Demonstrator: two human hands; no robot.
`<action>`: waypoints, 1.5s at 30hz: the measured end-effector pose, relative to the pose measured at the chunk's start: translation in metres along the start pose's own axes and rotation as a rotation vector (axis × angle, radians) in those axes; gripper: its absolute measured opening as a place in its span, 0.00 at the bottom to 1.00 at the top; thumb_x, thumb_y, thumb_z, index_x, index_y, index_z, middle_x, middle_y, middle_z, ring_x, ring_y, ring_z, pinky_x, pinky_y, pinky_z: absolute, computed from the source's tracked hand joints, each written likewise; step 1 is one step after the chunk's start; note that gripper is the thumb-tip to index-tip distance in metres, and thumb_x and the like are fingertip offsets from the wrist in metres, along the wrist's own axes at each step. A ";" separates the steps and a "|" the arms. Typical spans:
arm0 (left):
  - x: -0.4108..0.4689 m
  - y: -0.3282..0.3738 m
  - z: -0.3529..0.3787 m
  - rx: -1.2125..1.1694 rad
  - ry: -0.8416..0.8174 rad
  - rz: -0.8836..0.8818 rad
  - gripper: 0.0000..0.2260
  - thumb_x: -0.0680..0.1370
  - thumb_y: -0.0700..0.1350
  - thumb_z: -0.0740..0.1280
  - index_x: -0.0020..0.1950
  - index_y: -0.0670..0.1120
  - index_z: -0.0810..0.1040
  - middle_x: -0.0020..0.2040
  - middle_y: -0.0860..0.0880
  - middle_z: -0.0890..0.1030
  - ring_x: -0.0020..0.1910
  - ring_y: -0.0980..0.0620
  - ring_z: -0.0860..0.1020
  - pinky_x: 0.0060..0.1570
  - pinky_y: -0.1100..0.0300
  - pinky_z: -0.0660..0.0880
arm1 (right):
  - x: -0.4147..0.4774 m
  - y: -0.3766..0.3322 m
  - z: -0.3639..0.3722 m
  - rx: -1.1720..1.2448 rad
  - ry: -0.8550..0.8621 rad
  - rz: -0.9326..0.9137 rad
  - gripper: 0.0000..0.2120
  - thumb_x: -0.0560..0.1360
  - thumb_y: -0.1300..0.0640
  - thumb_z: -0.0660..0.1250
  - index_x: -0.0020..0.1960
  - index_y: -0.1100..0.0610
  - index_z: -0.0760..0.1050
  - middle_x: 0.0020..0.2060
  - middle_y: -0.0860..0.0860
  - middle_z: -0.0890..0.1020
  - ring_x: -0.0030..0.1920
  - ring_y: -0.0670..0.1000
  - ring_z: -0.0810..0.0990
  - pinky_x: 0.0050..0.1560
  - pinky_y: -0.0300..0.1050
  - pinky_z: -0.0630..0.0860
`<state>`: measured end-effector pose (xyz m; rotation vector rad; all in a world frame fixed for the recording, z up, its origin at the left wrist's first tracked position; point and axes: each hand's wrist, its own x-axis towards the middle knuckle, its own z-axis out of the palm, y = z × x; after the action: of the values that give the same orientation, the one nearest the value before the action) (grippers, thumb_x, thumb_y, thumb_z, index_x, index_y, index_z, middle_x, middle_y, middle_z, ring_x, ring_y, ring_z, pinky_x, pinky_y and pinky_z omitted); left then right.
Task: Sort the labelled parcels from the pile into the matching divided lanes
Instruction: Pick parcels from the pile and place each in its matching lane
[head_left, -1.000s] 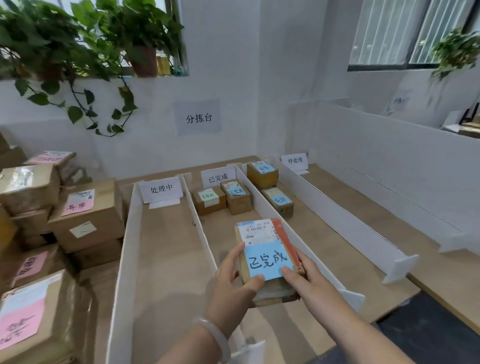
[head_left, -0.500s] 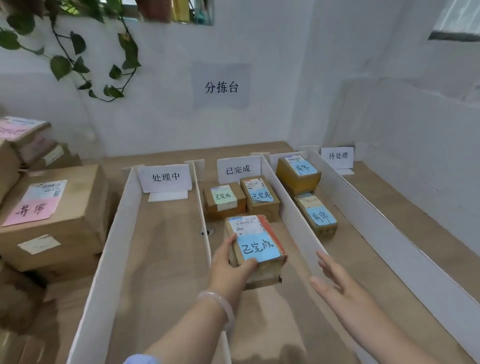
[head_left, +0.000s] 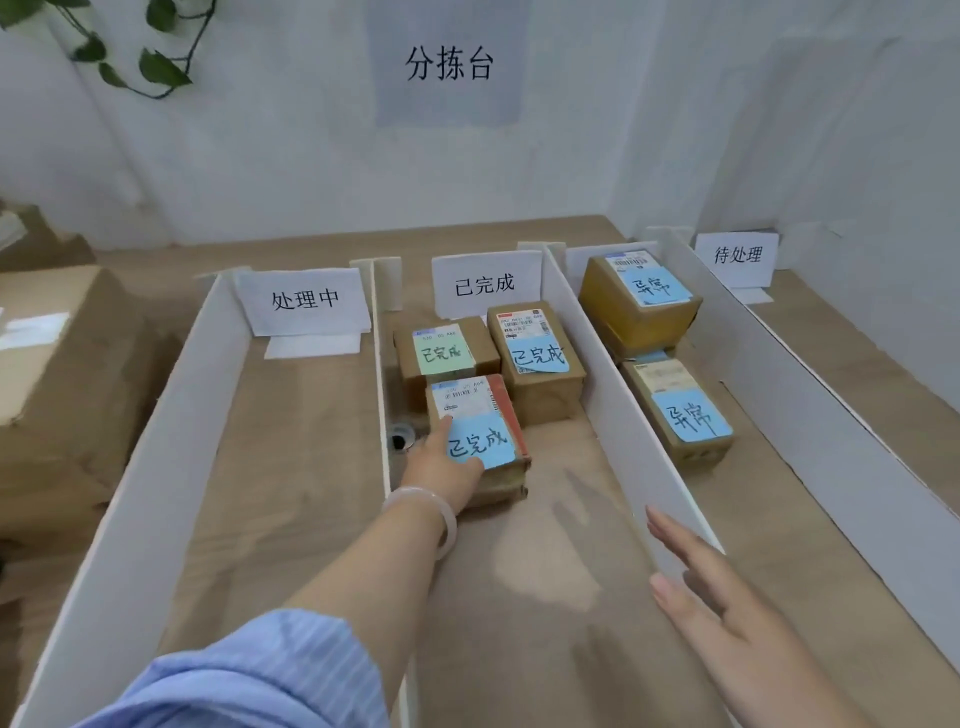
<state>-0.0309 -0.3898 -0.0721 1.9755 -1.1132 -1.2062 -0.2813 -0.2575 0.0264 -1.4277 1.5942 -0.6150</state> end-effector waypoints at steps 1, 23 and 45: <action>0.003 0.001 0.001 0.074 -0.003 0.000 0.32 0.78 0.46 0.63 0.79 0.61 0.53 0.65 0.52 0.72 0.56 0.49 0.78 0.56 0.54 0.78 | 0.001 0.001 0.000 -0.009 -0.010 -0.004 0.27 0.63 0.32 0.60 0.60 0.17 0.59 0.62 0.21 0.67 0.62 0.27 0.65 0.69 0.40 0.64; -0.287 -0.048 -0.052 0.826 0.421 0.407 0.31 0.73 0.66 0.55 0.72 0.55 0.71 0.72 0.47 0.72 0.71 0.43 0.70 0.67 0.39 0.68 | -0.092 -0.011 0.026 -0.659 -0.239 -0.523 0.35 0.77 0.35 0.57 0.77 0.36 0.41 0.78 0.39 0.41 0.77 0.43 0.37 0.76 0.44 0.41; -0.513 -0.258 -0.274 0.644 0.754 -0.037 0.32 0.76 0.65 0.59 0.78 0.63 0.52 0.80 0.56 0.52 0.78 0.53 0.50 0.76 0.52 0.52 | -0.290 -0.152 0.289 -0.641 -0.531 -0.916 0.40 0.69 0.26 0.50 0.76 0.37 0.41 0.77 0.38 0.43 0.77 0.42 0.39 0.75 0.40 0.42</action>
<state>0.1806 0.1948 0.0632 2.5853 -1.1116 -0.0165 0.0293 0.0420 0.0933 -2.5686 0.6583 -0.1516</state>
